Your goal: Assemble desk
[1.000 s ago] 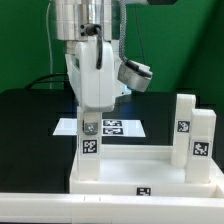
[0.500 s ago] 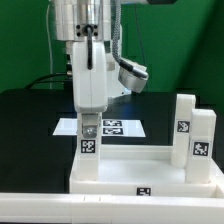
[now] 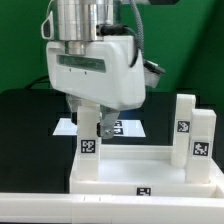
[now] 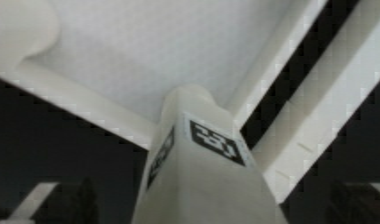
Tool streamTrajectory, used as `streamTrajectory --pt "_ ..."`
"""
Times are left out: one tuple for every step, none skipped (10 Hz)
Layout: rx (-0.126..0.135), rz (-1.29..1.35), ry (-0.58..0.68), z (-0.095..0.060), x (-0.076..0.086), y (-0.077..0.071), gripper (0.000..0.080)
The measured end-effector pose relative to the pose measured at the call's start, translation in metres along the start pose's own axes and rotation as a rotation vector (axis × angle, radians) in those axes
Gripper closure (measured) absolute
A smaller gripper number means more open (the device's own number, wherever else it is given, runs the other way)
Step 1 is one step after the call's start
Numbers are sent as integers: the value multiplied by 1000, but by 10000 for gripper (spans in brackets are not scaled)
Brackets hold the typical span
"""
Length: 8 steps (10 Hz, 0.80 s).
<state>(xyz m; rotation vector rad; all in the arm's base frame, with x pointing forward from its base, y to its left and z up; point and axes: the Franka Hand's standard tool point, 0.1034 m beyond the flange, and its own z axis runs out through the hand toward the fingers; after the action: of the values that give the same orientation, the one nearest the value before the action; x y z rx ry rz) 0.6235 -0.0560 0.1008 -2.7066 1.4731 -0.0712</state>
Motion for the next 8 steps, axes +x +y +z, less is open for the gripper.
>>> streamTrajectory --pt "-1 -130 2 0 0 0 150" --pt "-1 -210 2 0 0 -1 150" --pt "-3 -338 3 0 0 0 150" --pt "-9 -456 5 0 0 0 150" --pt "-10 -559 5 0 1 0 150" --pt "-14 -652 5 0 1 1 150" --pt "-21 -768 6 0 1 1 150" --pt "-29 -854 7 0 1 1 150"
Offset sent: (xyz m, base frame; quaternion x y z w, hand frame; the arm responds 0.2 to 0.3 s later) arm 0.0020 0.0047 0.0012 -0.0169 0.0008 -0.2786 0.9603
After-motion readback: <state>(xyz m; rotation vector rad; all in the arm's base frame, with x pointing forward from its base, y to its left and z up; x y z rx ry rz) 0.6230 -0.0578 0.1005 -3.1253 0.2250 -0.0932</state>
